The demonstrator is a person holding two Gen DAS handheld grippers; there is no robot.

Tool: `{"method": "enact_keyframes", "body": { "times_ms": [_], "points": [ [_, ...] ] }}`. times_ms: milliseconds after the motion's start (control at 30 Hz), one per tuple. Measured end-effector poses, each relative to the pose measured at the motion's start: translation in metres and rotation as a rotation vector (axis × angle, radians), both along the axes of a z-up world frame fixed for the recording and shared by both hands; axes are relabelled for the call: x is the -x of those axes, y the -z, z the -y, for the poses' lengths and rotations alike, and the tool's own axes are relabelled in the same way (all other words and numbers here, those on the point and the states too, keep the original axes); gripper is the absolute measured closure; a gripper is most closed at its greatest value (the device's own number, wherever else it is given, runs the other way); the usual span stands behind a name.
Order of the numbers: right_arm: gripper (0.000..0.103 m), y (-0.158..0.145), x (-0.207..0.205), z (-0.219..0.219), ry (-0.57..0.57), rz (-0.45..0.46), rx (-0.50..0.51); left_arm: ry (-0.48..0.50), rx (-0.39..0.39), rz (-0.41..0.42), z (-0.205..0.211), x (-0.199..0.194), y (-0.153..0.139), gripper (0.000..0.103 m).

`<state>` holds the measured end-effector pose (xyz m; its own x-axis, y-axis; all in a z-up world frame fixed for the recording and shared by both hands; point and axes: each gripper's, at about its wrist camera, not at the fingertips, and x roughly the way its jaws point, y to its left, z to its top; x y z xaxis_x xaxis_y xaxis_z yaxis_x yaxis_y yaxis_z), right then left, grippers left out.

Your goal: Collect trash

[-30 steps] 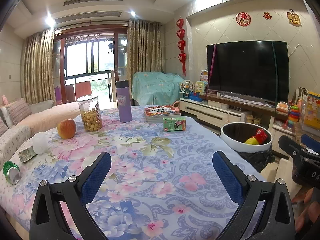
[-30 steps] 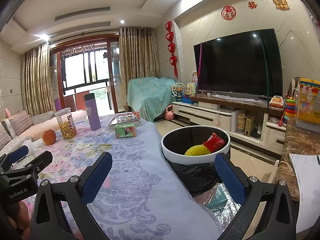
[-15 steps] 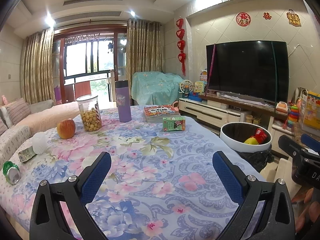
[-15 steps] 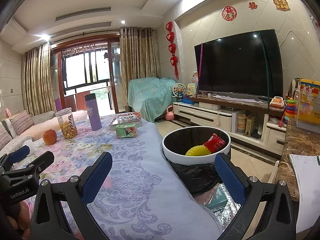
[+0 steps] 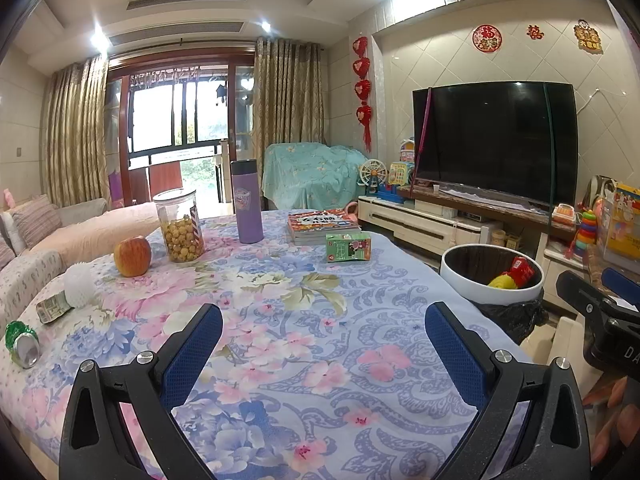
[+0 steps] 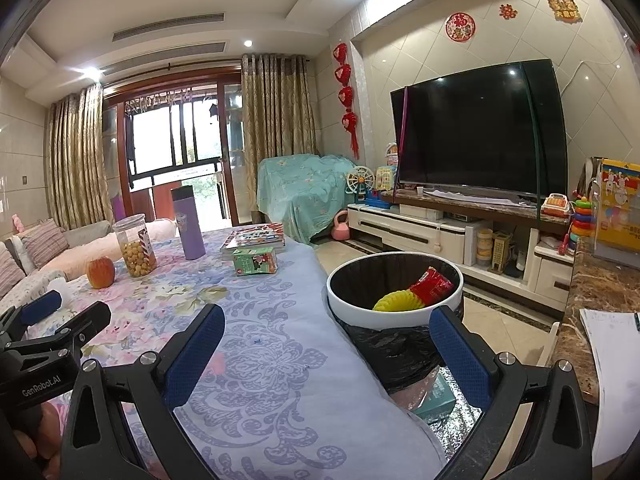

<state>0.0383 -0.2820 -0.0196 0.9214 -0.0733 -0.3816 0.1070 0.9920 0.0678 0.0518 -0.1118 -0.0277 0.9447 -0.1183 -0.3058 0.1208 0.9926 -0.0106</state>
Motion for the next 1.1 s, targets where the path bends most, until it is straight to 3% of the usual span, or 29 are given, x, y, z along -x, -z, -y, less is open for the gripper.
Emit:
{"method": "enact_keyframes", "body": {
  "times_ms": [1100],
  "points": [
    [0.000, 0.0008, 0.0001, -0.0028, -0.005, -0.002, -0.004, 0.008, -0.007, -0.010, -0.0004, -0.0029, 0.0050, 0.000]
  ]
}}
